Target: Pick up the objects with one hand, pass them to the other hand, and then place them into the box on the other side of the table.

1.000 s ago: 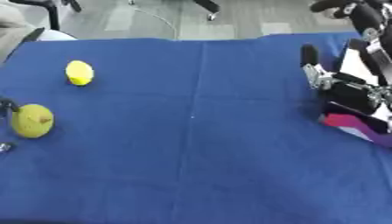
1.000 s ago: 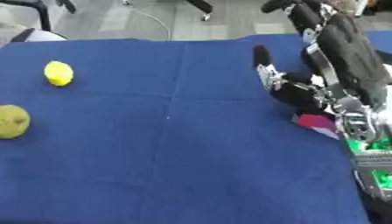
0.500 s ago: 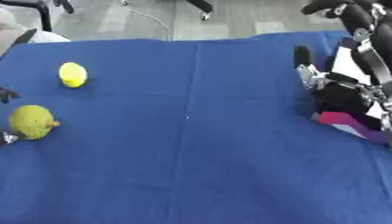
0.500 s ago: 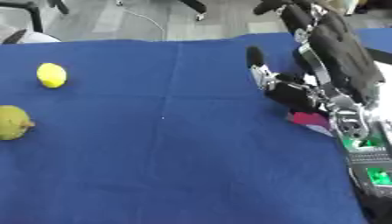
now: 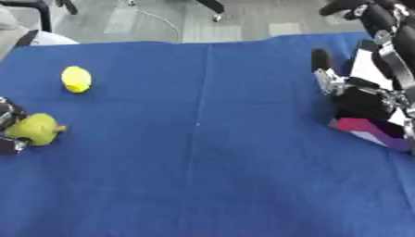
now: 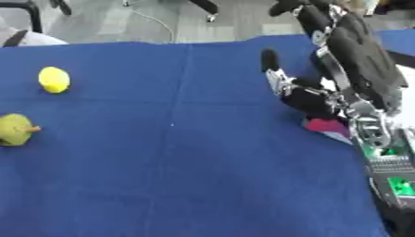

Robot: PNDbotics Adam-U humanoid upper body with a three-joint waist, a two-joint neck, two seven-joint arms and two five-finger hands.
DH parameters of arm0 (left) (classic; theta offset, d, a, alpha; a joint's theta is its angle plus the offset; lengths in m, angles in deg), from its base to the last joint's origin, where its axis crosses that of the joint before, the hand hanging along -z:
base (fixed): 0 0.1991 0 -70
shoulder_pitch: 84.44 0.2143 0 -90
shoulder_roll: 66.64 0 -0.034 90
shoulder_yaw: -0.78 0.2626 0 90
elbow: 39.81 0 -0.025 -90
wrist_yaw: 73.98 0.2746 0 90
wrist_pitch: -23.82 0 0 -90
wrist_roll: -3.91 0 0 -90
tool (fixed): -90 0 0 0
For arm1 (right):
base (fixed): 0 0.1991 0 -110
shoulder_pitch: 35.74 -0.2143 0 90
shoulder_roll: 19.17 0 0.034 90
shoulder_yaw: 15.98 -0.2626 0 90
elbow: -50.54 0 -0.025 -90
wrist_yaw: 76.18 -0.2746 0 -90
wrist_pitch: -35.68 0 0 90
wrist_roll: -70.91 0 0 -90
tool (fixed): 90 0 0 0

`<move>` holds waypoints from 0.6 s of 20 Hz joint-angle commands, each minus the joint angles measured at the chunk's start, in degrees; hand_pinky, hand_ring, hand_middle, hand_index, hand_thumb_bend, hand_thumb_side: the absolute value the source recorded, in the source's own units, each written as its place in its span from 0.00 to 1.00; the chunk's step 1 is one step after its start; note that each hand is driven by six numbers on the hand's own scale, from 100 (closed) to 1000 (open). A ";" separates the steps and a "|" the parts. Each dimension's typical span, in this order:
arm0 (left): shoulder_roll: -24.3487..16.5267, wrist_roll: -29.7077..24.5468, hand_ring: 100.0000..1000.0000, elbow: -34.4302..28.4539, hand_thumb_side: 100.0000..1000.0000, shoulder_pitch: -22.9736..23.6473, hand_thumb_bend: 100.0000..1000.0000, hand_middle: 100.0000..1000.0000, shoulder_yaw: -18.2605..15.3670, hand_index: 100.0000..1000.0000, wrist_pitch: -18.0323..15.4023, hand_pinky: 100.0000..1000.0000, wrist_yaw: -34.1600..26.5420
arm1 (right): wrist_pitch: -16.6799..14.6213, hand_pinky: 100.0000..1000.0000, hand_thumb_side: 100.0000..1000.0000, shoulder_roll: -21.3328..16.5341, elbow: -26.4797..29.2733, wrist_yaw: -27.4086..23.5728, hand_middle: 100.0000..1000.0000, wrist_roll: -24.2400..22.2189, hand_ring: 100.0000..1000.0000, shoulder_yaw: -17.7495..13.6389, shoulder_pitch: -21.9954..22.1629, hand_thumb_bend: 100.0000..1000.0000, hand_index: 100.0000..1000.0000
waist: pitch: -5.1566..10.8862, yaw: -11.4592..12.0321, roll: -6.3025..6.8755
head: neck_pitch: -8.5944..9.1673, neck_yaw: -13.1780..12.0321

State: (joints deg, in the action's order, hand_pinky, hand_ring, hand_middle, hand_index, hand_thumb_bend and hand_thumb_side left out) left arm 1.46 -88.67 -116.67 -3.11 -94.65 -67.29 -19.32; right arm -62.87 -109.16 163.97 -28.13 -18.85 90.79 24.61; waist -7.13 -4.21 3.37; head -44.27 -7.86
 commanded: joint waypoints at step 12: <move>7.84 11.51 0.25 -23.96 0.01 -5.82 0.00 0.22 2.19 0.34 -0.74 0.42 -21.64 | -0.04 0.68 0.01 -1.03 1.16 -0.92 0.69 -1.01 0.83 0.08 -0.24 0.00 0.95 | 1.35 0.64 -0.84 | 0.15 0.68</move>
State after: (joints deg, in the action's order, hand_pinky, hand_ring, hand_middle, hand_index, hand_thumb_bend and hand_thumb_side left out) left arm 9.30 -77.13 -138.03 -7.93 -92.71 -67.46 -38.74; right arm -62.89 -109.17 163.97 -28.66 -19.64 91.08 25.06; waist -7.13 -3.68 3.27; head -44.27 -7.31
